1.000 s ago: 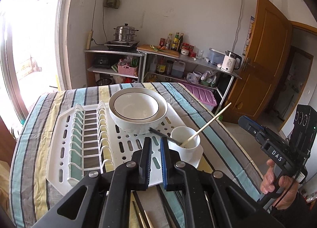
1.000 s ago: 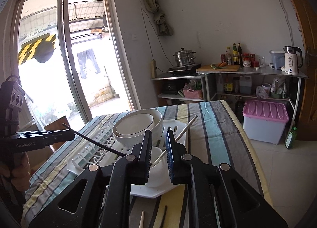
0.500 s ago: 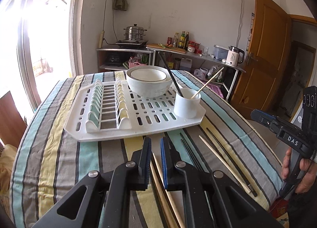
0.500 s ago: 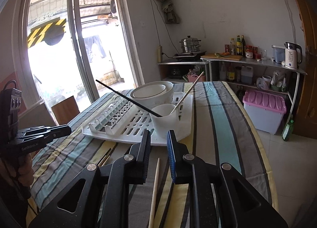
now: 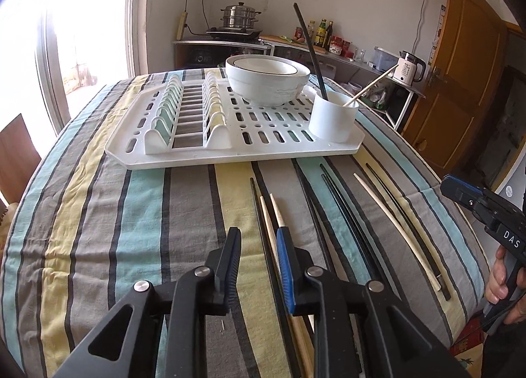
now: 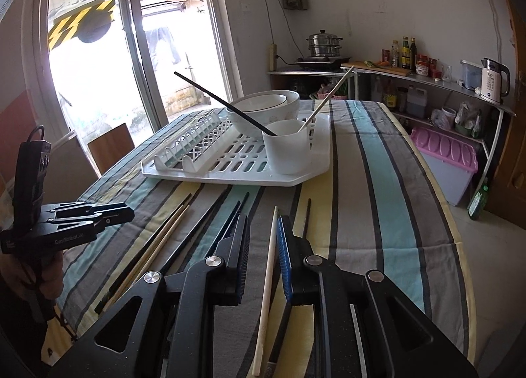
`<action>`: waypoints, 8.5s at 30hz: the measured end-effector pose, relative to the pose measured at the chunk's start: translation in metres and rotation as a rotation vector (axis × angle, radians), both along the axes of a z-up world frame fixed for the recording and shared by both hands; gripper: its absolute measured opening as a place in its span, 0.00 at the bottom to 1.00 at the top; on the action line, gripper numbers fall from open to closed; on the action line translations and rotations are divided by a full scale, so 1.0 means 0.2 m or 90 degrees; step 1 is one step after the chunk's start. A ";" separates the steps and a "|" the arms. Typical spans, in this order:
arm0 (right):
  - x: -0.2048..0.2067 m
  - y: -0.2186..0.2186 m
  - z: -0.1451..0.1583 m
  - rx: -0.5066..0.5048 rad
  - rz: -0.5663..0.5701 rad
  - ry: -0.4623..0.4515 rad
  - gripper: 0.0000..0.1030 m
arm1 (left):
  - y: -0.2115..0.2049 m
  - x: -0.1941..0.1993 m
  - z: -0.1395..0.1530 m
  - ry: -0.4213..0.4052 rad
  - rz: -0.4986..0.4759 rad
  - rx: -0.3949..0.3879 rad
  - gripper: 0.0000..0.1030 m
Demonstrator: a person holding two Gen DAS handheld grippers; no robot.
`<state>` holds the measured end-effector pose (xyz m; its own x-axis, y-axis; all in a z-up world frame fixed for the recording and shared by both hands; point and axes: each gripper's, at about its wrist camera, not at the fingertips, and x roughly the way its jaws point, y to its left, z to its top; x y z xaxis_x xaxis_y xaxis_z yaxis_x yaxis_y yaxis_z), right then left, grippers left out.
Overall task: Organize utensils
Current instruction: 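Close the right tool on a wooden chopstick while the left tool grasps another wooden chopstick, then lift both held chopsticks and carry them over the white cup, then drop both chopsticks into the white cup and open both tools, then move both open tools back toward the remaining chopsticks on the tablecloth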
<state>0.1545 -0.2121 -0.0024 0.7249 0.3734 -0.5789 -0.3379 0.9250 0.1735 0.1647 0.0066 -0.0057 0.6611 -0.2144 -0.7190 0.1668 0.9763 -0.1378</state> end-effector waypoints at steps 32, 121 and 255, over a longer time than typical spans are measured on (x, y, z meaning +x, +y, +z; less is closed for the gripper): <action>0.45 0.23 -0.26 -0.154 0.047 0.152 0.17 | -0.23 0.32 -0.15 0.104 -0.031 0.019 0.22; 0.48 -0.04 0.64 0.045 -0.031 -0.147 0.05 | -0.45 0.63 0.97 -0.188 -0.107 -0.063 0.04; 0.38 0.42 -0.26 -0.096 0.001 0.151 0.18 | -0.05 0.42 -0.17 0.050 -0.008 0.103 0.19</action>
<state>0.2311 -0.1287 -0.0535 0.5623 0.2714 -0.7811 -0.3063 0.9458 0.1082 0.2479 -0.0030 -0.0390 0.5999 -0.1006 -0.7937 0.1747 0.9846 0.0072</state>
